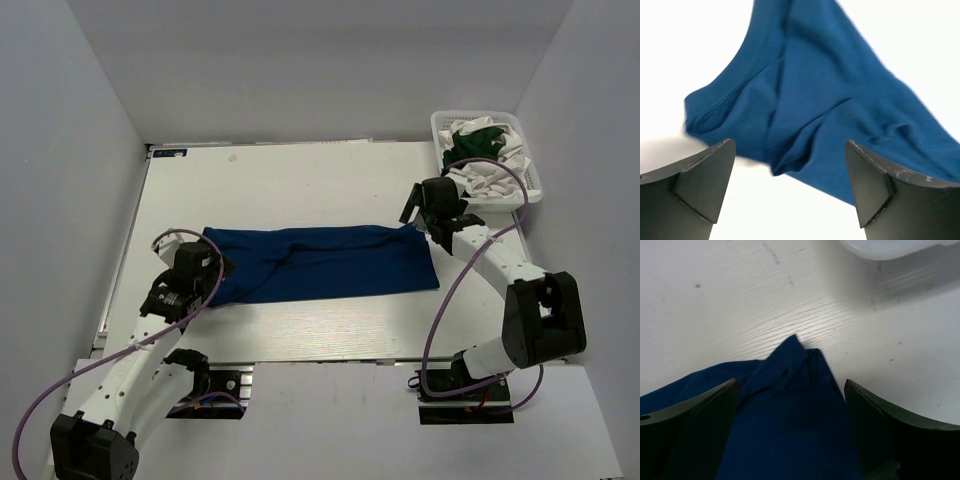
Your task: Fold and stack the t-shirts
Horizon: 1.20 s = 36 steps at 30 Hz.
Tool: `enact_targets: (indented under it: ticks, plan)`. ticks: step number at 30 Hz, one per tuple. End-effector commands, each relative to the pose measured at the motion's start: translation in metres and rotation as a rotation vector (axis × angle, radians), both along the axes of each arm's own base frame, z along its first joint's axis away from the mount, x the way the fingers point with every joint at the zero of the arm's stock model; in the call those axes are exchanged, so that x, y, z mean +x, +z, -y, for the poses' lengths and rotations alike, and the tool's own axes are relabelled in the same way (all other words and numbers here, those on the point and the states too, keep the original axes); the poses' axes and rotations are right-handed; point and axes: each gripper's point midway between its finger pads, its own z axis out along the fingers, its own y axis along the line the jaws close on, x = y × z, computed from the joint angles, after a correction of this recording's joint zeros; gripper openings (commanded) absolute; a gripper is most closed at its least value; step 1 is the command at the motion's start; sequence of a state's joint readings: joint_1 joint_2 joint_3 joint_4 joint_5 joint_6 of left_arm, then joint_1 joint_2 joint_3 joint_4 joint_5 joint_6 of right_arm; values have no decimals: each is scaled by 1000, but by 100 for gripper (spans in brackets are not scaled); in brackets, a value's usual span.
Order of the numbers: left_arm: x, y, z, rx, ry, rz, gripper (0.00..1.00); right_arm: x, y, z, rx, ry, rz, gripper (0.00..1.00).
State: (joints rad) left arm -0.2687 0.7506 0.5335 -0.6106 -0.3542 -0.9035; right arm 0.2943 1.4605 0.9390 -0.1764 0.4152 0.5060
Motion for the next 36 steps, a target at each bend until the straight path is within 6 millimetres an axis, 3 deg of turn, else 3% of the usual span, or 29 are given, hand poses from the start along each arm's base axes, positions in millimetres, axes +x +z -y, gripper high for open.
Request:
enact_targets:
  ticks: [1, 3, 7, 9, 10, 12, 15, 16, 23, 28, 31, 36]
  plan:
    - [31, 35, 10, -10, -36, 128, 100, 6, 13, -45, 76, 190, 21, 90]
    - [47, 43, 19, -9, -80, 144, 100, 6, 14, -68, 76, 273, 24, 90]
    - [87, 38, 35, 20, -148, 111, 100, 18, 4, -112, 86, 409, -11, 90]
    - [109, 28, 48, 1, -178, 83, 100, 28, -11, -125, 102, 419, -47, 90]
    - [113, 22, 53, -6, -200, 78, 100, 23, -18, -132, 121, 416, -84, 90]
    - [130, 14, 61, -43, -225, 74, 100, 24, -34, -134, 124, 386, -138, 90]
    - [141, 9, 58, -7, -217, 43, 100, 19, -47, -122, 114, 316, -182, 90]
    - [138, -7, 57, 0, -217, -8, 100, 20, -48, -112, 88, 268, -177, 90]
    - [138, -39, 50, 48, -199, -100, 100, -6, -62, -38, -46, 58, -238, 90]
    - [124, -58, 40, 80, -152, -214, 100, -29, -79, -3, -85, -23, -317, 90]
    - [122, -59, 48, 44, -184, -220, 100, -39, -73, 5, -83, -50, -307, 90]
    - [113, -59, 75, -42, -282, -223, 100, -40, -48, 0, -34, -14, -221, 90]
